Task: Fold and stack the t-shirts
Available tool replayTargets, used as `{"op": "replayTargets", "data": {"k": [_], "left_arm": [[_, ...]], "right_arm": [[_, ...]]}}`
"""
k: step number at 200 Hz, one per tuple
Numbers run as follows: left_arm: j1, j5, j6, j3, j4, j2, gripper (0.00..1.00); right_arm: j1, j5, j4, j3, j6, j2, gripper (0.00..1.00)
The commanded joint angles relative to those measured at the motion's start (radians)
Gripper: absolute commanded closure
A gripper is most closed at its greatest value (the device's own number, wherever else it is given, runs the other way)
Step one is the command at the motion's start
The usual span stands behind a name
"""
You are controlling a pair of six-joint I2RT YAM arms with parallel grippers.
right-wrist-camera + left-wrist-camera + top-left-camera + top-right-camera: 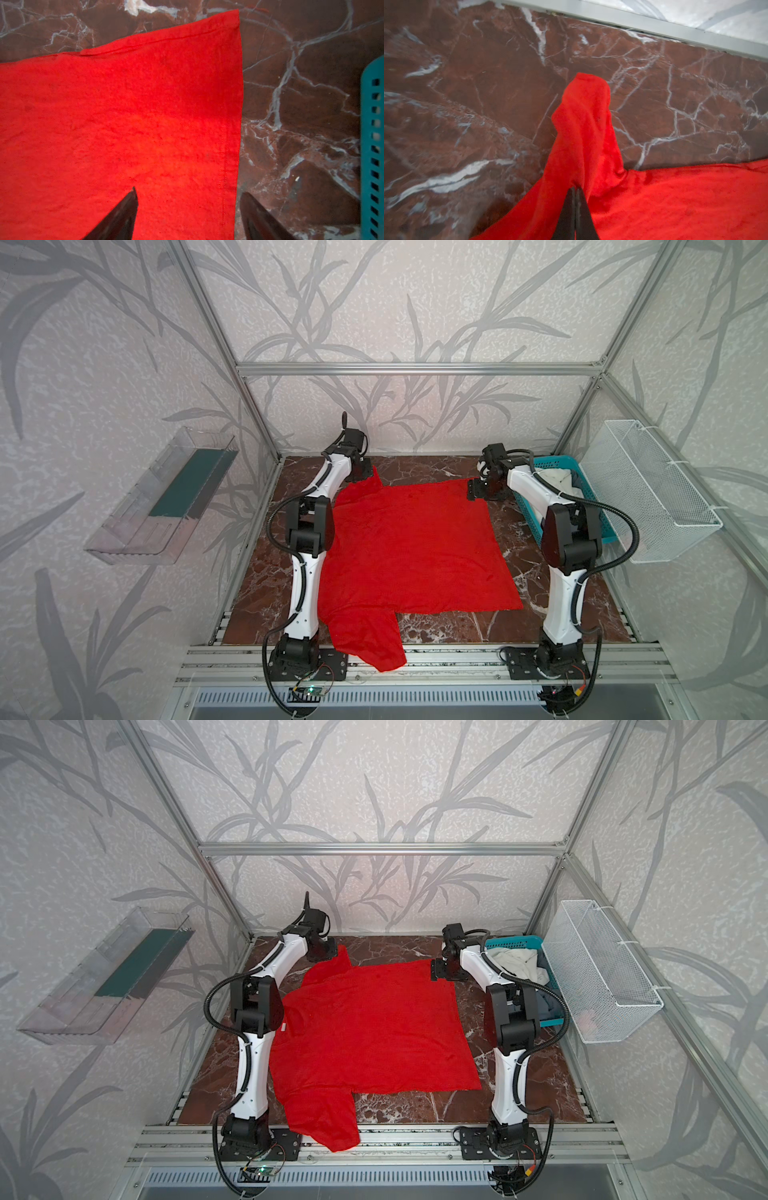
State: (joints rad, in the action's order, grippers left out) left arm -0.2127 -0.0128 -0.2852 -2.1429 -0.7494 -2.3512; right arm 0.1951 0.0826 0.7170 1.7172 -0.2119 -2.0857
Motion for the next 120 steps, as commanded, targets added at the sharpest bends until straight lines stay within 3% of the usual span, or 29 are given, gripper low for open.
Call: {"op": "replayTargets", "data": {"k": [1, 26, 41, 53, 69, 79, 98, 120], "left_arm": [[-0.091, 0.196, 0.059, 0.103, -0.064, 0.064, 1.00], [-0.177, 0.189, 0.016, 0.260, -0.063, 0.150, 0.99], [-0.219, 0.148, 0.020, 0.344, -0.039, 0.215, 0.85], [-0.232, 0.051, 0.033, 0.432, 0.022, 0.281, 0.72], [-0.224, -0.036, 0.047, 0.569, 0.145, 0.392, 0.65], [-0.215, -0.018, 0.034, 0.634, 0.202, 0.448, 0.62], [-0.182, -0.033, 0.024, 0.653, 0.228, 0.468, 0.61], [-0.148, -0.055, 0.002, 0.562, 0.152, 0.375, 0.61]], "right_arm": [[-0.005, 0.017, -0.015, -0.035, -0.013, 0.052, 0.22], [-0.008, 0.025, -0.020, -0.047, -0.015, 0.048, 0.22], [-0.010, 0.034, -0.020, -0.043, -0.014, 0.038, 0.22], [-0.011, 0.039, -0.015, -0.035, -0.011, 0.029, 0.22], [-0.011, 0.047, -0.011, -0.028, -0.009, 0.023, 0.22], [-0.011, 0.047, -0.011, -0.027, -0.006, 0.021, 0.22], [-0.011, 0.049, -0.011, -0.031, -0.004, 0.018, 0.22], [-0.011, 0.052, -0.008, -0.038, -0.004, 0.018, 0.22]]}}
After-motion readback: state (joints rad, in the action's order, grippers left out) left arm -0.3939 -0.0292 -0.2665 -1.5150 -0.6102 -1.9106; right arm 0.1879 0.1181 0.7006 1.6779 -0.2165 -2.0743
